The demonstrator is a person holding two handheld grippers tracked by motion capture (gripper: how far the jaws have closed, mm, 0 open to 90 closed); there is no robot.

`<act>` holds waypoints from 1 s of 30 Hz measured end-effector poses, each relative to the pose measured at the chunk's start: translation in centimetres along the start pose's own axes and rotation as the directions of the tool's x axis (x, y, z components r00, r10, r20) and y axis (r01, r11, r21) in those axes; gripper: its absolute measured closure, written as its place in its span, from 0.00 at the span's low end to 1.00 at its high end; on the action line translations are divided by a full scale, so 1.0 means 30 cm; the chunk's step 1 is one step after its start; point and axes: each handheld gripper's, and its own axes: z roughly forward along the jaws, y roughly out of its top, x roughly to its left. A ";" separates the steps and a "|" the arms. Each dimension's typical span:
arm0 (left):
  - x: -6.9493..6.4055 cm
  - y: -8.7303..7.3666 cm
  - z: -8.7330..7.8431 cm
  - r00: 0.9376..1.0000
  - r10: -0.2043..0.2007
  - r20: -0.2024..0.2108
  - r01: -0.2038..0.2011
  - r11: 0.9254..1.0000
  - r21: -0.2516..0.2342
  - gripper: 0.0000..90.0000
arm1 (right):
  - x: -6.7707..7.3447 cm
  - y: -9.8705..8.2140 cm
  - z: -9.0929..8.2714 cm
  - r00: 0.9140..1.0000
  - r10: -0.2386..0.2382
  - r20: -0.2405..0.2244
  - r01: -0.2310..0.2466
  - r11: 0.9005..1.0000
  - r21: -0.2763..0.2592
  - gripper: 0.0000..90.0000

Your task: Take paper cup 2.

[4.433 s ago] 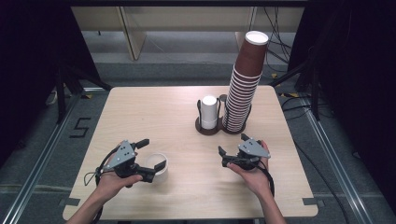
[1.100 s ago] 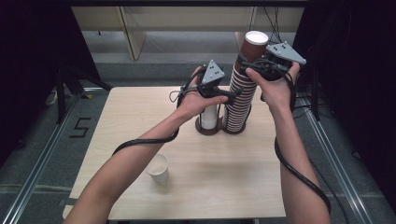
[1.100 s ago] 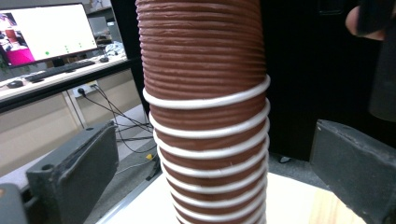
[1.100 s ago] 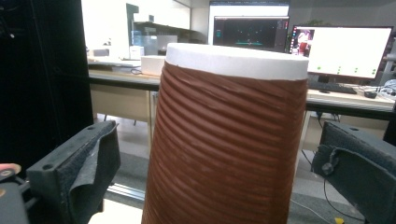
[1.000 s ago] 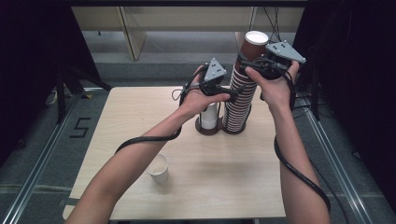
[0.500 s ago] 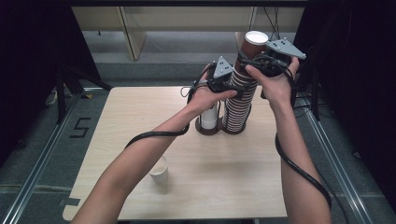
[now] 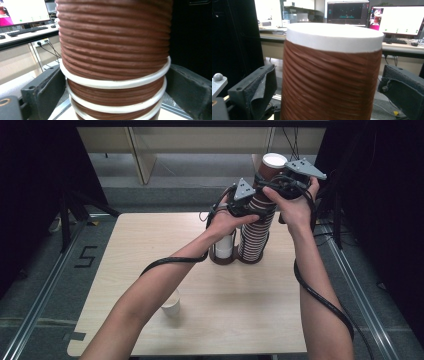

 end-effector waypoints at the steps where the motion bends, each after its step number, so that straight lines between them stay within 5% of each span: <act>1: 0.001 -0.001 0.002 1.000 0.001 0.002 -0.001 1.000 -0.002 0.04 | -0.001 -0.002 -0.001 1.000 0.001 0.005 -0.001 1.000 0.002 0.03; 14: 0.004 -0.007 0.008 1.000 -0.011 0.011 0.011 1.000 -0.011 0.04 | -0.002 -0.010 0.013 1.000 0.008 -0.014 -0.008 1.000 -0.009 0.16; 30: 0.011 -0.007 0.009 1.000 0.004 0.015 -0.004 1.000 0.003 0.04 | 0.003 -0.014 0.017 1.000 -0.005 0.001 0.005 1.000 -0.015 0.20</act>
